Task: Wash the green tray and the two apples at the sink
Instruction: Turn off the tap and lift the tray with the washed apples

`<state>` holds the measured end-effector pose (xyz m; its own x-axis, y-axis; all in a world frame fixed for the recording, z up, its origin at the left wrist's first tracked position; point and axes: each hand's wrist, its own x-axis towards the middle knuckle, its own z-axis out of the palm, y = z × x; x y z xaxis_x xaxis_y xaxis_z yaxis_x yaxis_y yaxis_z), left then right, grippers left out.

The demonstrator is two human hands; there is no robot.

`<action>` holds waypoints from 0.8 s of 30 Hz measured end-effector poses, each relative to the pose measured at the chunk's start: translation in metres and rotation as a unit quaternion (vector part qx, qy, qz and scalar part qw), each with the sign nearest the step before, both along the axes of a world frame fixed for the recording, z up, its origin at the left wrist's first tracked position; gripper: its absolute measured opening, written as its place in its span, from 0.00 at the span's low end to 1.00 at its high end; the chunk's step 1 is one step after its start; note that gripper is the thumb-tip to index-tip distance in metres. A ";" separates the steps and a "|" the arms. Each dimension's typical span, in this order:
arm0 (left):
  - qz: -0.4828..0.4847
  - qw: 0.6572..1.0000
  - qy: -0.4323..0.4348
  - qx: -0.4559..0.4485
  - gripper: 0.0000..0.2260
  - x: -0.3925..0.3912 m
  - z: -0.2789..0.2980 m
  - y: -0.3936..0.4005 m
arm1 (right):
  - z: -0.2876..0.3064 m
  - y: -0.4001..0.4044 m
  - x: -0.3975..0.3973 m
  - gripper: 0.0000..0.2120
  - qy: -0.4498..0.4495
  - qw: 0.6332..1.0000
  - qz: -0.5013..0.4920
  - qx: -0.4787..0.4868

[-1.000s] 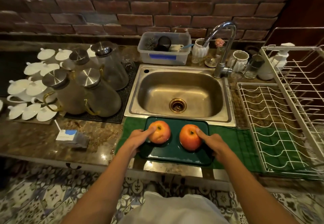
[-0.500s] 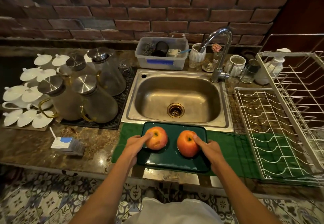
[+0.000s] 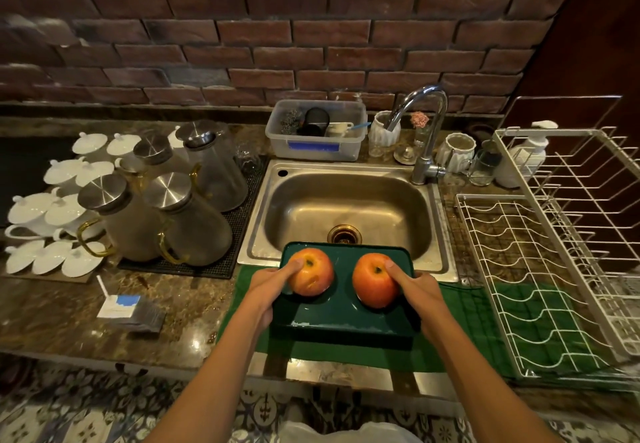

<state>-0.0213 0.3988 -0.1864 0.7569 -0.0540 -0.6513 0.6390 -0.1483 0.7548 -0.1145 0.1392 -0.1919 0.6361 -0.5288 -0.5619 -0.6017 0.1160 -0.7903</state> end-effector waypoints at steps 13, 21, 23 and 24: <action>0.023 0.995 -0.094 0.004 0.28 0.057 0.094 -0.035 | 0.106 -0.043 0.066 0.43 -0.079 0.994 0.035 -0.062; 0.004 0.990 -0.140 0.013 0.41 0.094 0.172 -0.053 | 0.180 -0.066 0.104 0.43 -0.125 0.987 0.043 -0.088; 0.000 0.989 -0.148 0.011 0.42 0.099 0.186 -0.057 | 0.196 -0.070 0.110 0.44 -0.132 0.985 0.053 -0.100; -0.001 0.988 -0.156 0.016 0.42 0.100 0.193 -0.059 | 0.203 -0.072 0.113 0.44 -0.134 0.983 0.058 -0.110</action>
<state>0.0790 0.3402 0.0066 0.9210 -0.0393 -0.3876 0.3755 -0.1758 0.9100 -0.0019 0.0672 0.0114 0.8086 -0.5343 -0.2463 -0.3677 -0.1320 -0.9205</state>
